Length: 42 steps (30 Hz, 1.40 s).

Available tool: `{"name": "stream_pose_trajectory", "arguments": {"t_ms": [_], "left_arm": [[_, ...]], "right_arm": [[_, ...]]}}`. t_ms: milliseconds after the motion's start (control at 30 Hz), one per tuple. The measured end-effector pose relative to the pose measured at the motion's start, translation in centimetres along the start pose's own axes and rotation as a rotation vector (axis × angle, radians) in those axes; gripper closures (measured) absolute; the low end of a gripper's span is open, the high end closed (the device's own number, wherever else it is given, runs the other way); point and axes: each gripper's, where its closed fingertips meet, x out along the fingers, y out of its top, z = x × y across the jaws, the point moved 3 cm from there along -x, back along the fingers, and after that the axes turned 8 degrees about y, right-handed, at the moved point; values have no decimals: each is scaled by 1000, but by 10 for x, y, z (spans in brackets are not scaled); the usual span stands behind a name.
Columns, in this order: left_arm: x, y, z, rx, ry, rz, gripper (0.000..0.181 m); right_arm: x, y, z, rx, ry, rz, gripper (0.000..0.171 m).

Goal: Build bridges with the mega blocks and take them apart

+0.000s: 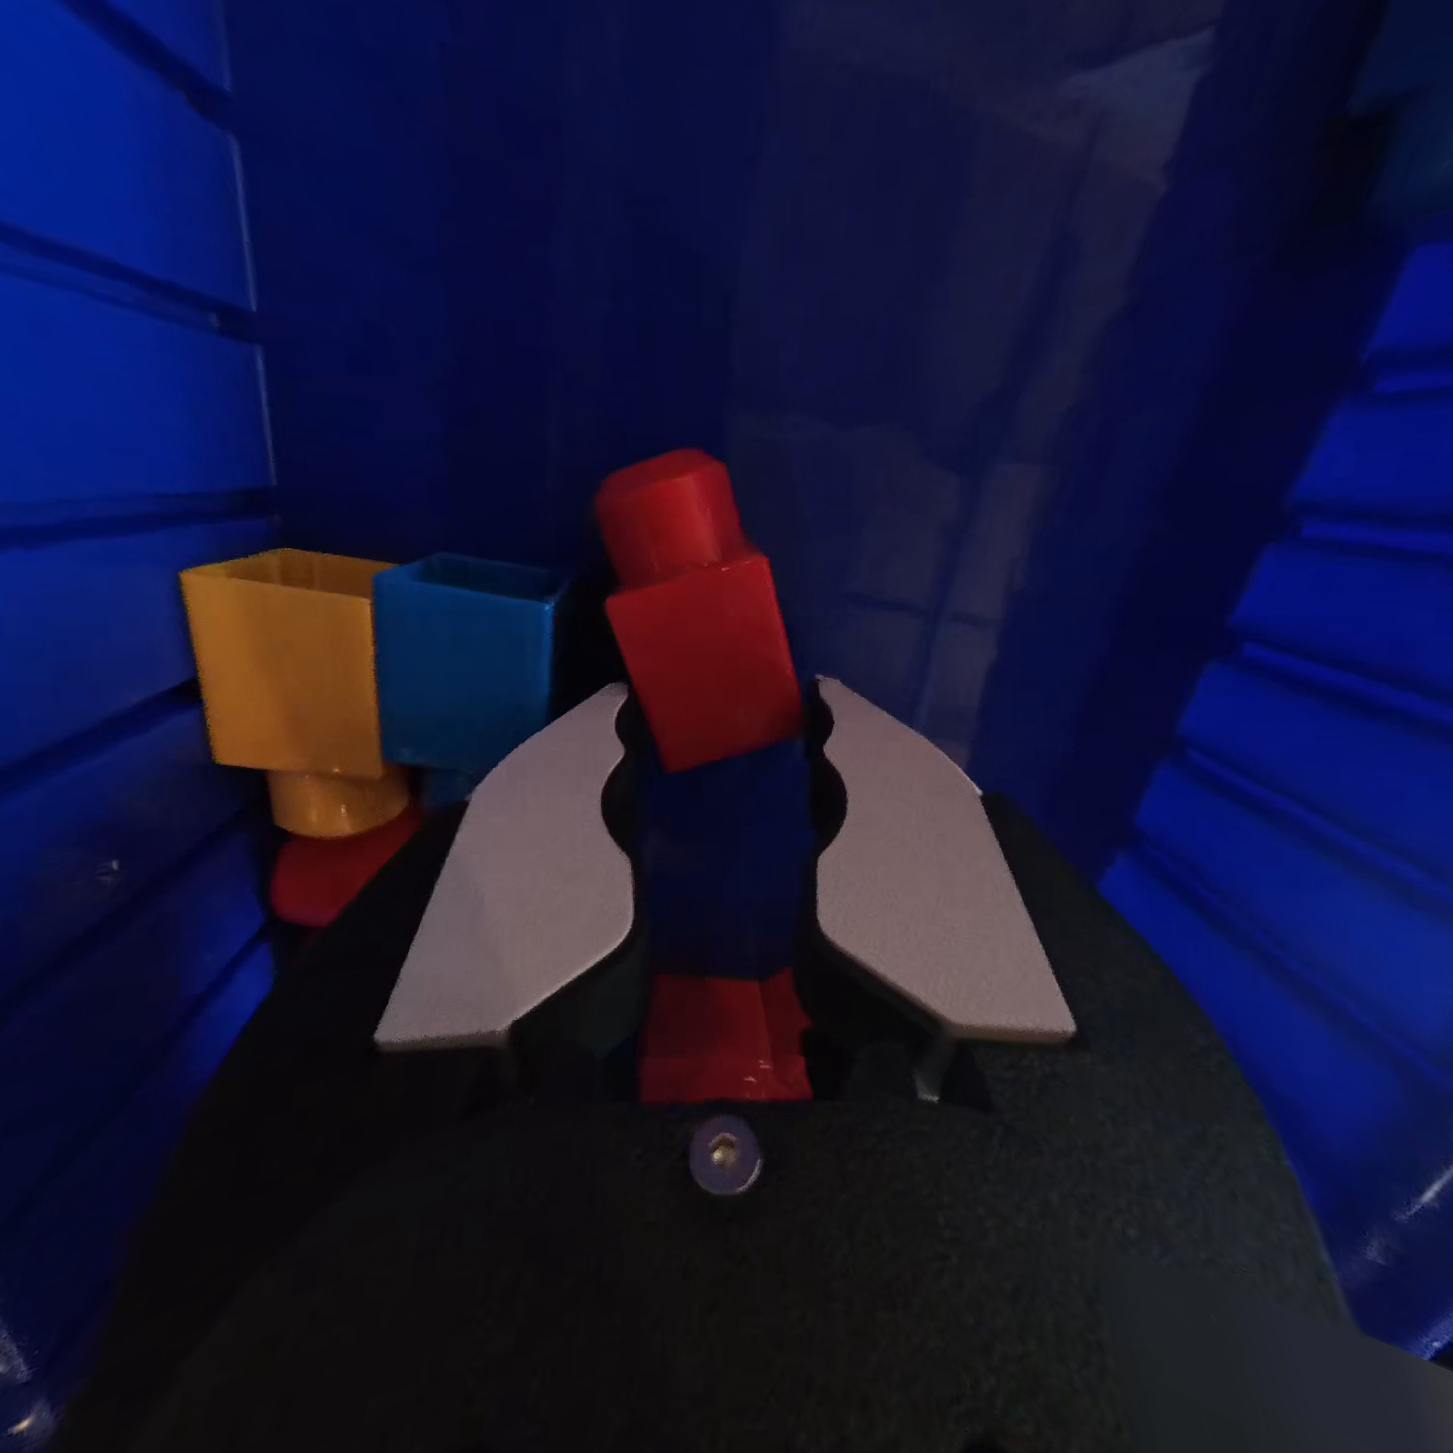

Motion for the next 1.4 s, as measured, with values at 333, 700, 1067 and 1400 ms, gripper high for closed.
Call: {"name": "stream_pose_trajectory", "arguments": {"t_ms": [333, 700, 1067, 1400], "left_arm": [[-56, 7, 37, 171, -220, 371, 143], [-186, -52, 139, 509, -690, 1001, 144], [-223, -155, 244, 996, -893, 1087, 143], [-230, -209, 293, 1238, -1035, 1036, 143]], "right_arm": [[8, 10, -16, -29, 53, -11, 92], [34, 60, -99, -159, 407, 53, 97], [39, 136, -219, -435, 988, 140, 95], [37, 154, -274, -641, 1262, 146, 105]]}}
